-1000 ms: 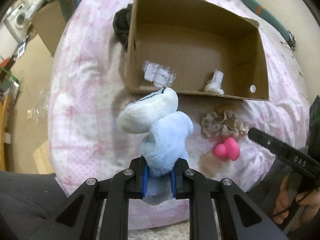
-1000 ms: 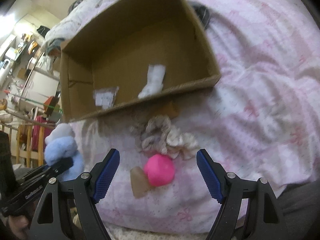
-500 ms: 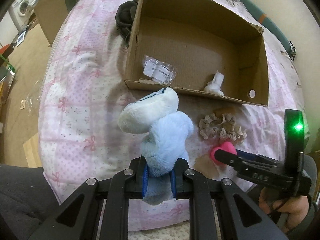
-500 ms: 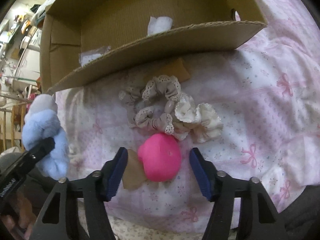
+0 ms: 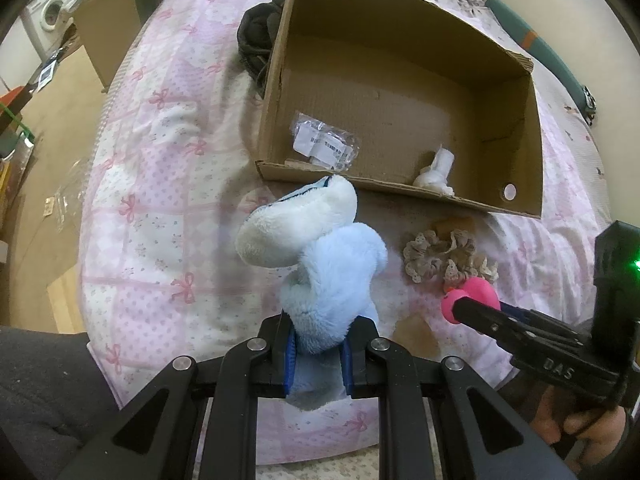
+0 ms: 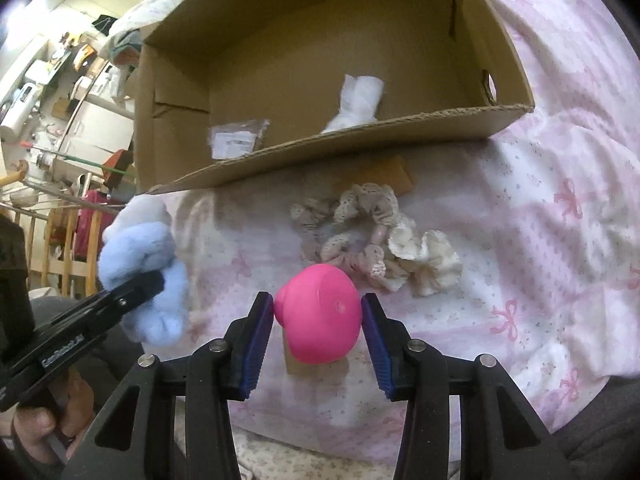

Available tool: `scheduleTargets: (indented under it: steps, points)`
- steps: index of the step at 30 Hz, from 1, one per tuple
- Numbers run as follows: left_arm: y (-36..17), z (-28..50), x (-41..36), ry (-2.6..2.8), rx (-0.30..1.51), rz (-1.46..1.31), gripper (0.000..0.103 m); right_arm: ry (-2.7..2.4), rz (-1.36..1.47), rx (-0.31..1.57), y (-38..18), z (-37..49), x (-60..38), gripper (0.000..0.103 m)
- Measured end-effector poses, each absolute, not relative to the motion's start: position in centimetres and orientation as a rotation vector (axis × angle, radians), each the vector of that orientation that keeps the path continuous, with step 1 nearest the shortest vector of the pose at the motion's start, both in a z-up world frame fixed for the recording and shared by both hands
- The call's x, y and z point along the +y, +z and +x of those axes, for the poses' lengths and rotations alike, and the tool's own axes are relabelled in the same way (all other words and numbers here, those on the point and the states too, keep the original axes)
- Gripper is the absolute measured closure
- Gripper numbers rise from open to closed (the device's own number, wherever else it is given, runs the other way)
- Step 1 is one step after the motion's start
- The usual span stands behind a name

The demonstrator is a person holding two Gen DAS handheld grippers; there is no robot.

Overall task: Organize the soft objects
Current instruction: 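Lift the scrunchie and pink toy and carry both over the box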

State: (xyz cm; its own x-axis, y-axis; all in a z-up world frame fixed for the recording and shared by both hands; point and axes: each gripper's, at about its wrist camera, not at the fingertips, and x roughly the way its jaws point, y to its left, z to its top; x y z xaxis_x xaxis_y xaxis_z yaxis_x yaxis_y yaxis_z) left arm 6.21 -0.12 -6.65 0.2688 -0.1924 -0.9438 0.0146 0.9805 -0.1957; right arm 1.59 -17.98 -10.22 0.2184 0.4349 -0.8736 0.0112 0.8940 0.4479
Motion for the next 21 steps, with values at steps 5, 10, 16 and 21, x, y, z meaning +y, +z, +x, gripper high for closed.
scheduleTargets:
  steps: [5, 10, 16, 21]
  points:
    - [-6.8, 6.2, 0.1, -0.129, 1.294, -0.157, 0.087, 0.343, 0.405, 1.275, -8.9, 1.8, -17.8, 0.055]
    - [-7.4, 6.3, 0.3, -0.09, 1.302, -0.136, 0.087, 0.361, 0.407, 1.252, -8.2, 1.7, -17.6, 0.056]
    - [-7.6, 6.3, 0.6, -0.054, 1.291, -0.108, 0.087, 0.381, 0.418, 1.223, -7.7, 1.7, -17.5, 0.056]
    - [-7.5, 6.2, 0.9, -0.033, 1.279, -0.095, 0.087, 0.397, 0.432, 1.201, -7.1, 1.6, -17.8, 0.056]
